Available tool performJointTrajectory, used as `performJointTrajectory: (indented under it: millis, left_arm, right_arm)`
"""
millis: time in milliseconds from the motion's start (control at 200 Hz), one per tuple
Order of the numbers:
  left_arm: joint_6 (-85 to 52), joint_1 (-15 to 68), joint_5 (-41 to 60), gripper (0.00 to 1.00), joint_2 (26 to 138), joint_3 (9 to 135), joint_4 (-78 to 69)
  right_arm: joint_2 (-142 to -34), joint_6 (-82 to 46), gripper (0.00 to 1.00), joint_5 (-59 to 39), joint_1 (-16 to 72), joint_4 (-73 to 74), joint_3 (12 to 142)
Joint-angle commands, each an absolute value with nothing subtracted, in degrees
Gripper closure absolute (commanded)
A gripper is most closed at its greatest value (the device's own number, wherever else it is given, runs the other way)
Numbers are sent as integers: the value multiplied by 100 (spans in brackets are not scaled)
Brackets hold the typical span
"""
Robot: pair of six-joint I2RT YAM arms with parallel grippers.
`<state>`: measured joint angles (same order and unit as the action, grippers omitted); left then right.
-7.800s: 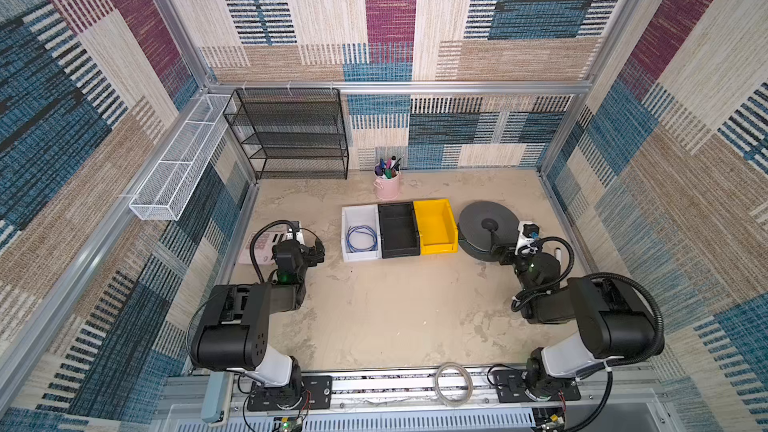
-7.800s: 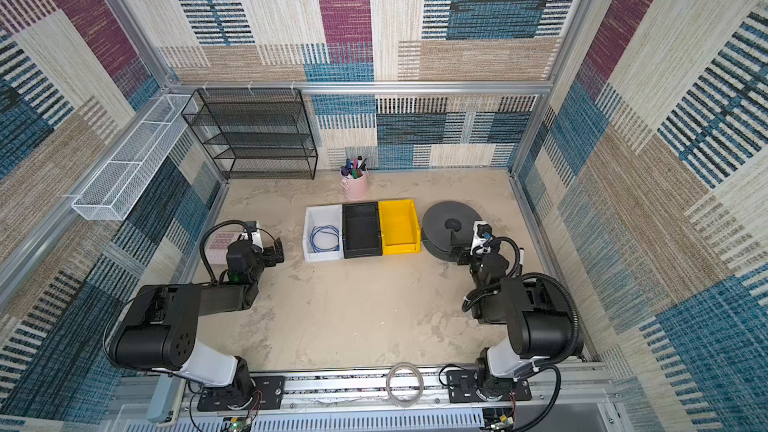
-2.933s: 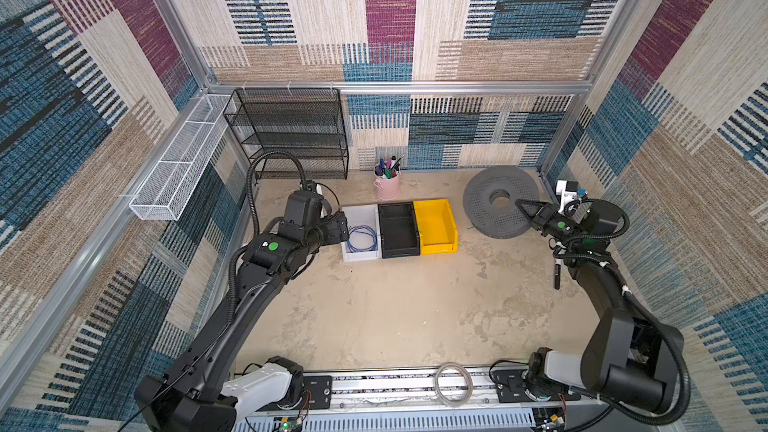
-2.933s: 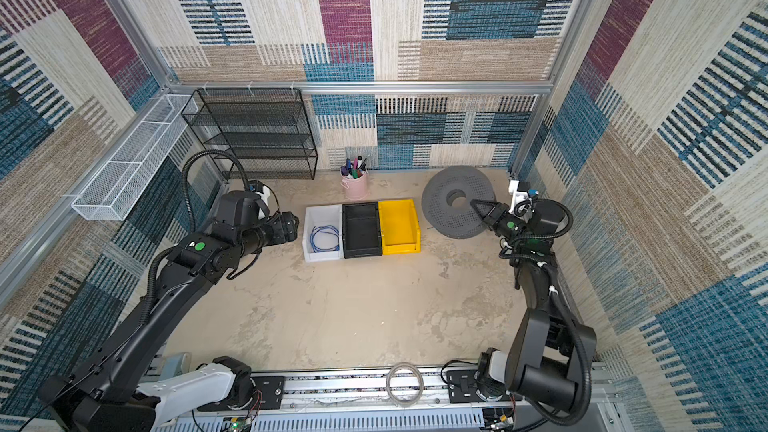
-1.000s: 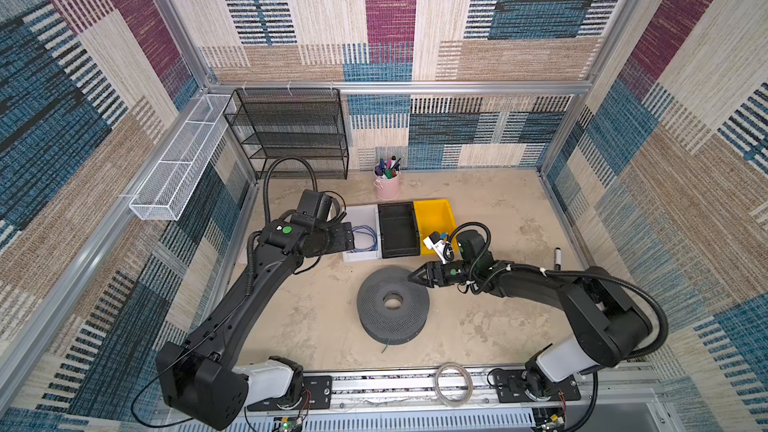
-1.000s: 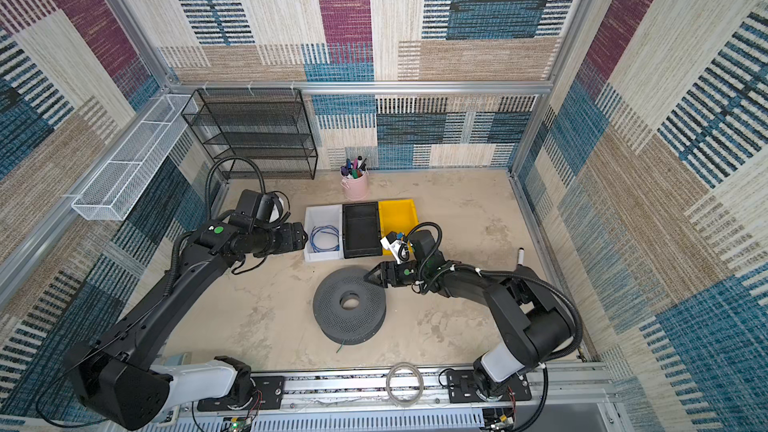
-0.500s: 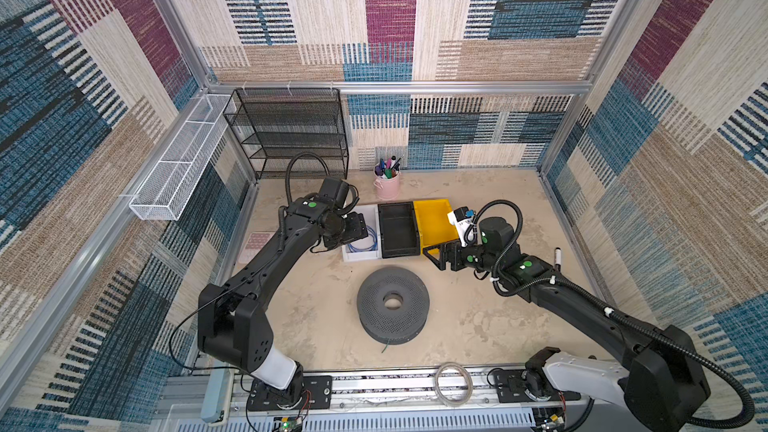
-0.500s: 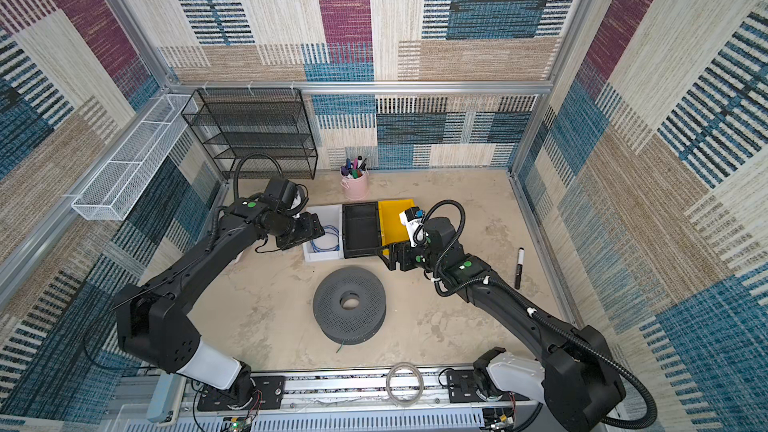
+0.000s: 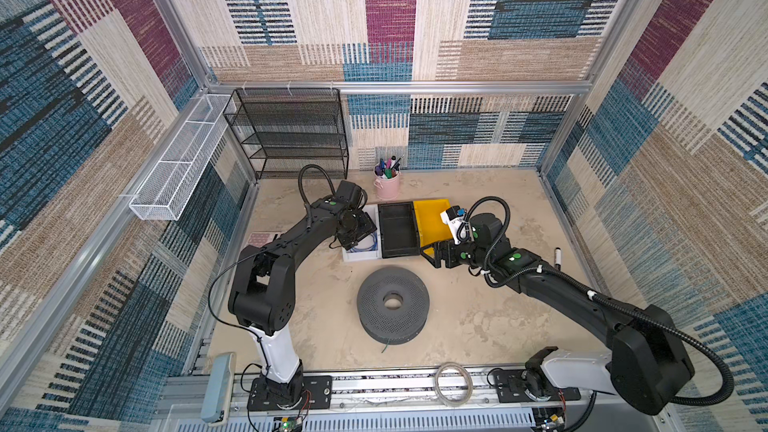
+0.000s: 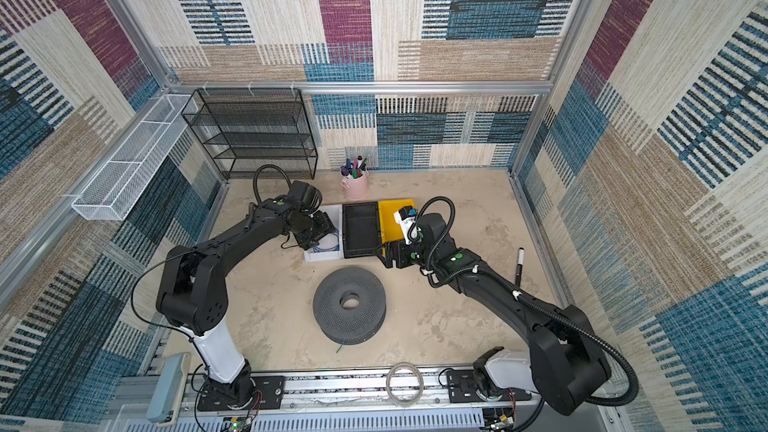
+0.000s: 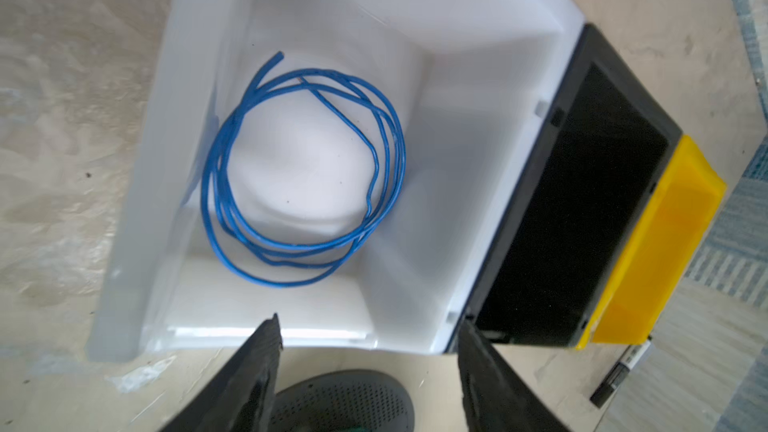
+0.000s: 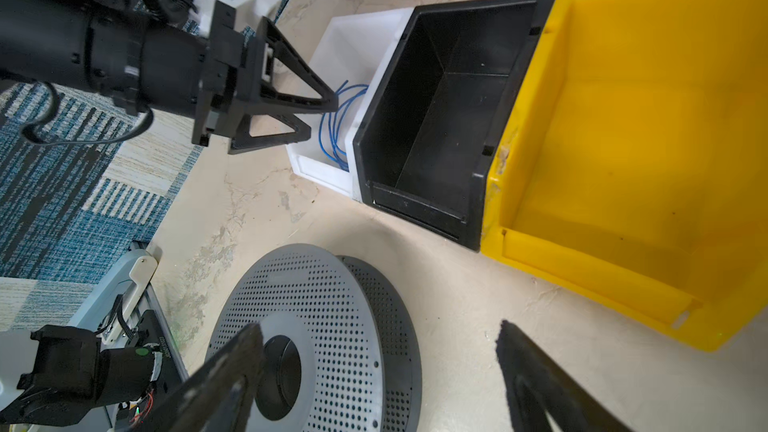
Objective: Wrap the cables
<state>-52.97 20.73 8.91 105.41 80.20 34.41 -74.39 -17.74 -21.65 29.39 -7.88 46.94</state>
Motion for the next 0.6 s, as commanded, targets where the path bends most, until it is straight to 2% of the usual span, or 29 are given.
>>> performJointTrajectory:
  millis: [0, 326, 591]
  left_arm:
    - [-6095, 2065, 660, 35, 10728, 7989, 2980]
    - [-6567, 2052, 467, 37, 11303, 8109, 2471]
    - [-6660, 2048, 344, 47, 11540, 8167, 2343]
  right_arm:
    - [-7526, -1559, 10, -2164, 2930, -869, 4811]
    - [-7828, -1389, 11, -2231, 2927, -1024, 4993]
    - [-7843, -1398, 12, -2319, 2927, -1090, 4966]
